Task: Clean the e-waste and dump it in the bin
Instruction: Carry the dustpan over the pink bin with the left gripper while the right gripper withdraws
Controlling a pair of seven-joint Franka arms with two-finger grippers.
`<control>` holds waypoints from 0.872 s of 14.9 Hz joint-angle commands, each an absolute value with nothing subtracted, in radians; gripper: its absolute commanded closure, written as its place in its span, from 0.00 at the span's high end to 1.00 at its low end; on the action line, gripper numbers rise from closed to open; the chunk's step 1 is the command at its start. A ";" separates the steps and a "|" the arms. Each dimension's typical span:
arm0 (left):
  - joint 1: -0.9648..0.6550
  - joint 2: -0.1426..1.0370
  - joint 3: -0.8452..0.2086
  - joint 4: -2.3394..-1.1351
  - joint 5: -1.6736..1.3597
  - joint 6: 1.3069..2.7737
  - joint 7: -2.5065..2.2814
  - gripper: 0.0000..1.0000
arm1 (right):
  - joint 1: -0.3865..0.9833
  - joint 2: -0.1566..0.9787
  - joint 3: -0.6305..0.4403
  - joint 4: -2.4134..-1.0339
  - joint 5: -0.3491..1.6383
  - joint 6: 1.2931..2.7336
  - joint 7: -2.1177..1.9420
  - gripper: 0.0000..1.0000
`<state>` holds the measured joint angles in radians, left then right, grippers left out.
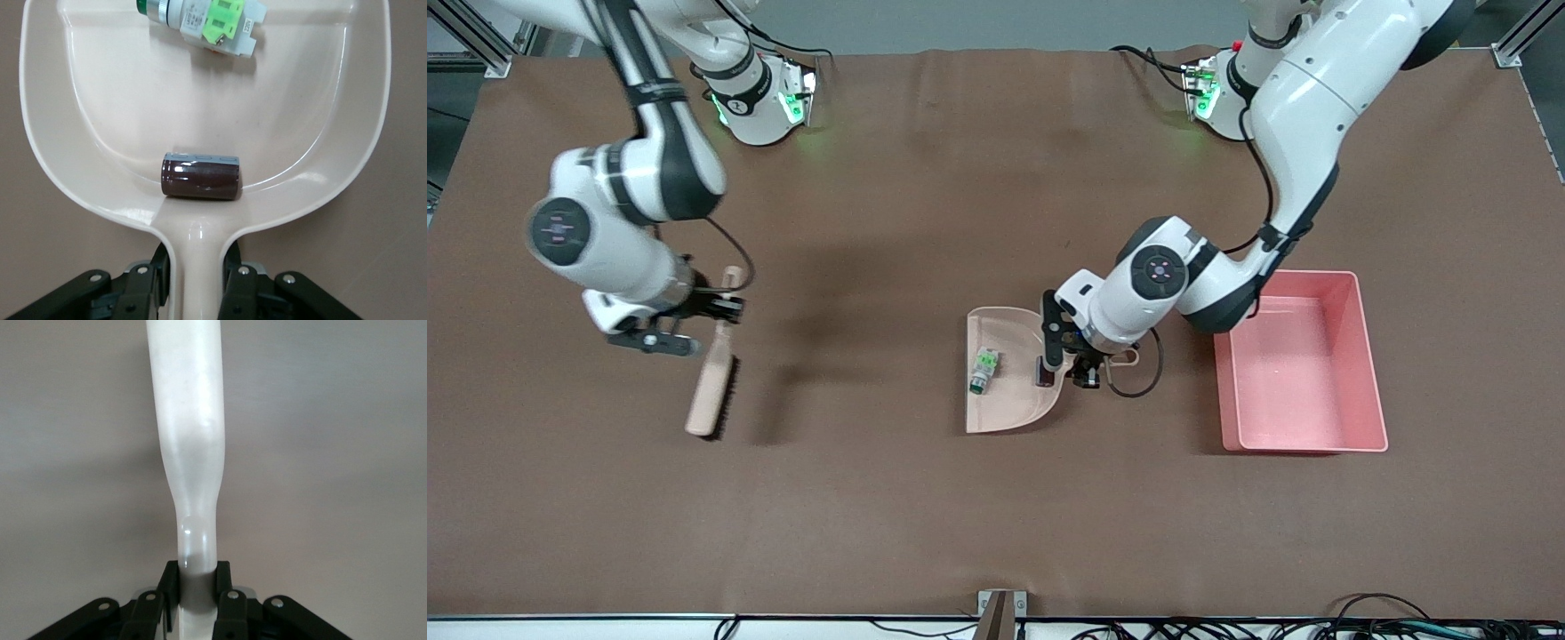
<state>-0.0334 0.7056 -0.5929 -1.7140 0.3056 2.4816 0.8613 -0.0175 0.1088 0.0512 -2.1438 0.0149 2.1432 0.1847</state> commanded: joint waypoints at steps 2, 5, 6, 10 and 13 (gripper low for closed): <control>0.092 0.715 -0.699 -1.698 0.328 2.490 0.905 0.09 | -0.168 -0.021 0.074 -2.336 0.000 2.167 0.060 0.00; 0.205 0.692 -0.770 -1.703 0.328 2.473 0.971 0.09 | -0.212 -0.017 0.075 -2.466 -0.002 2.299 0.040 0.00; 0.239 0.678 -0.781 -1.704 0.330 2.458 1.004 0.09 | -0.207 -0.012 0.077 -2.502 -0.002 2.360 0.038 0.00; 0.454 0.672 -0.929 -1.703 0.328 2.361 1.112 0.09 | -0.160 0.029 0.078 -2.525 -0.002 2.402 0.029 0.00; 0.602 0.672 -1.015 -1.700 0.328 2.278 1.169 0.09 | -0.147 0.040 0.078 -2.525 -0.002 2.413 0.029 0.00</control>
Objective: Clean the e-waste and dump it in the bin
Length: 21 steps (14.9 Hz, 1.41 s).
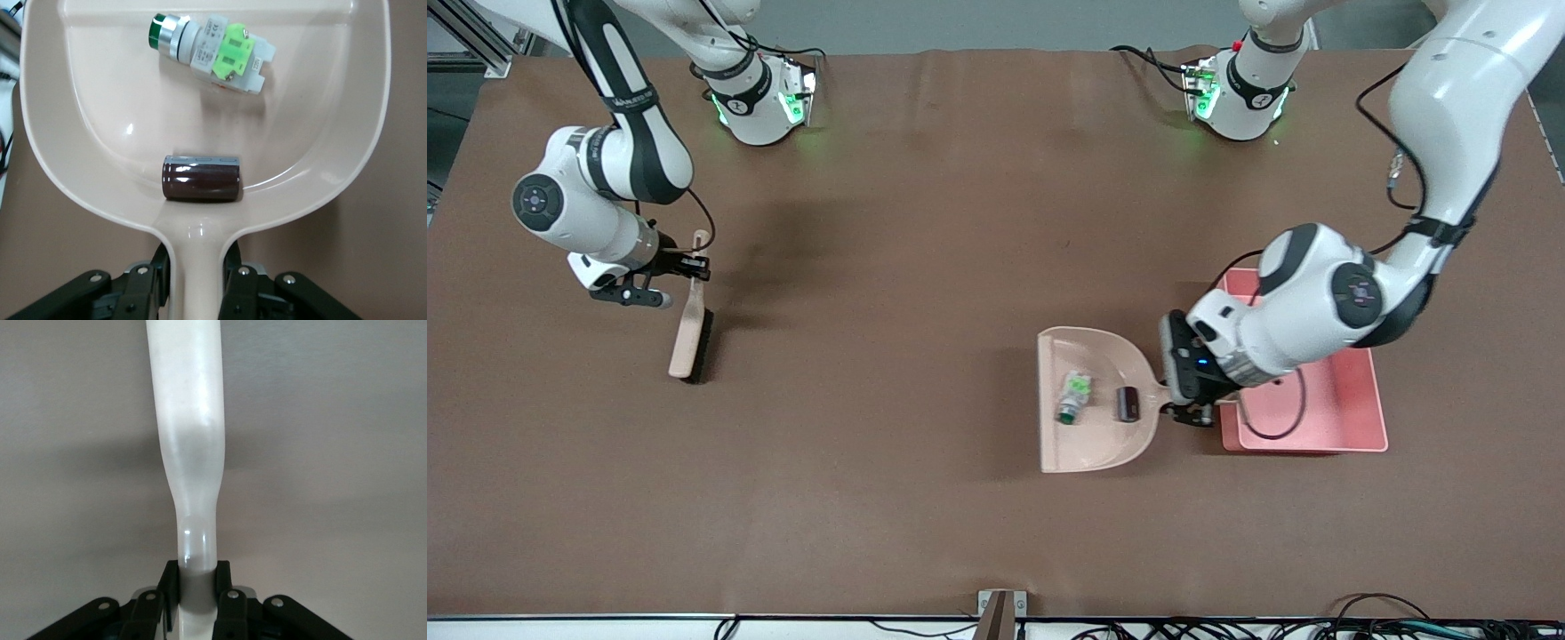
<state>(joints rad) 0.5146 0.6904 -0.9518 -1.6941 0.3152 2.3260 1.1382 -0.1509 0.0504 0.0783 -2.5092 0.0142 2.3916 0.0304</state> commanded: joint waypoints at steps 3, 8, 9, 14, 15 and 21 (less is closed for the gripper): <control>0.728 0.670 -1.068 -1.689 0.328 2.157 1.219 0.09 | -0.149 0.072 0.078 -2.525 -0.003 2.431 0.029 0.03; 0.831 0.640 -1.085 -1.566 0.432 1.838 1.246 0.09 | -0.146 0.095 0.078 -2.519 -0.003 2.439 0.029 0.54; 0.839 0.629 -1.081 -1.556 0.463 1.800 1.247 0.09 | -0.147 0.100 0.078 -2.513 -0.003 2.441 0.029 0.72; 0.894 0.607 -1.081 -1.563 0.647 1.738 1.278 0.09 | -0.153 0.103 0.078 -2.479 -0.003 2.424 0.035 1.00; 0.900 0.609 -1.081 -1.565 0.675 1.727 1.287 0.09 | -0.155 0.101 0.077 -2.476 -0.002 2.424 0.040 1.00; 0.905 0.607 -1.083 -1.589 0.762 1.698 1.302 0.09 | -0.164 0.094 0.078 -2.130 -0.002 2.009 0.020 1.00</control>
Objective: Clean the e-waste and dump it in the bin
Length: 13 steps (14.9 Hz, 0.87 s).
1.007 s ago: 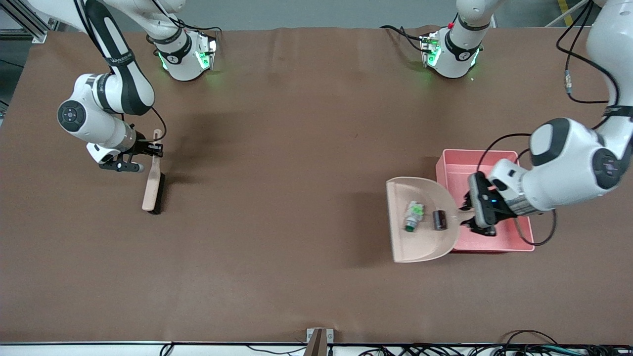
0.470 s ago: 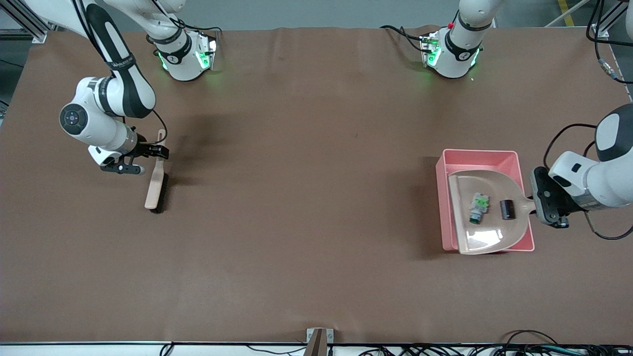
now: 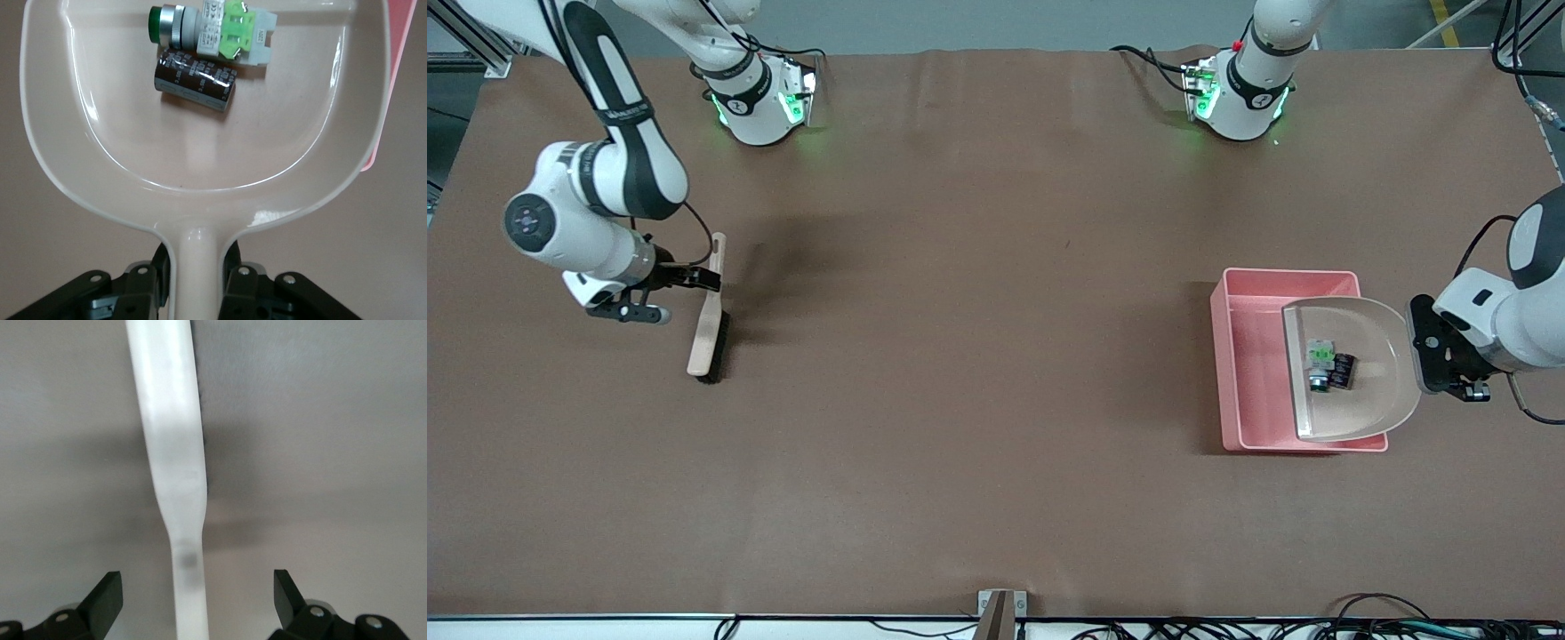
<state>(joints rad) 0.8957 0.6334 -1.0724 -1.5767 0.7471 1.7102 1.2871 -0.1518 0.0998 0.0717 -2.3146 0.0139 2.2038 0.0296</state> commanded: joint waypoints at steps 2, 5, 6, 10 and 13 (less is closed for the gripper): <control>0.904 0.607 -1.083 -1.594 0.765 1.697 1.302 0.09 | -0.163 0.095 0.078 -1.949 -0.003 1.837 0.015 1.00; 0.902 0.610 -1.081 -1.614 0.871 1.689 1.298 0.09 | -0.164 0.094 0.078 -1.664 -0.005 1.614 0.015 1.00; 0.902 0.615 -1.081 -1.620 0.894 1.689 1.296 0.09 | -0.166 0.094 0.078 -1.576 -0.003 1.553 0.017 1.00; 0.885 0.615 -1.081 -1.644 0.978 1.689 1.292 0.09 | -0.170 0.040 0.074 -1.442 -0.011 1.480 -0.004 1.00; 0.848 0.612 -1.086 -1.634 1.025 1.687 1.292 0.09 | -0.170 0.031 0.072 -1.451 -0.028 1.470 -0.063 1.00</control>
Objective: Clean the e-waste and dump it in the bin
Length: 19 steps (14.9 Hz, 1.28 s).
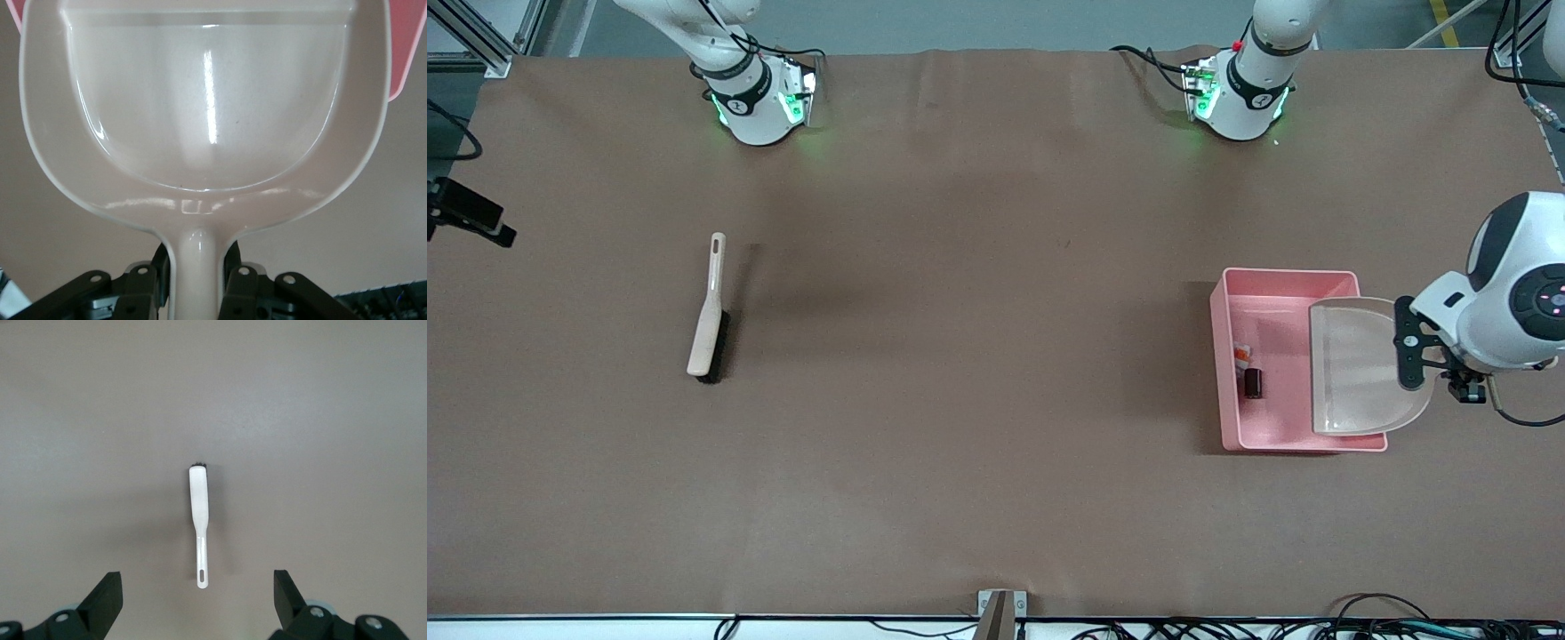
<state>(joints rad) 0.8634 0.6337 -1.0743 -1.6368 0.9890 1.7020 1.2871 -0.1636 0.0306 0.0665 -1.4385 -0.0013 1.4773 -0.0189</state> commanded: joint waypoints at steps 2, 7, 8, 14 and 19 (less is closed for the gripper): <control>0.810 0.611 -1.089 -1.586 1.022 1.689 1.287 0.10 | -0.182 0.035 0.068 -1.451 -0.029 1.437 -0.067 1.00; 0.684 0.617 -1.094 -1.485 0.924 1.693 1.168 0.09 | -0.187 0.040 0.067 -1.482 -0.026 1.456 -0.057 1.00; 0.642 0.618 -1.094 -1.462 0.901 1.695 1.123 0.10 | -0.186 0.040 0.069 -1.491 -0.025 1.466 -0.052 1.00; 0.412 0.618 -1.022 -1.434 0.789 1.726 0.902 0.10 | -0.173 0.034 0.074 -1.511 -0.020 1.502 -0.052 1.00; 0.157 0.607 -0.763 -1.445 0.589 1.828 0.845 0.10 | -0.126 0.037 0.074 -1.509 -0.029 1.520 -0.006 1.00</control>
<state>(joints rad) 0.2311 0.6283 -0.8501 -1.4475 0.6491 1.7994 0.8461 -0.1542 0.0572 0.0727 -1.4835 -0.0129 1.5037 -0.0422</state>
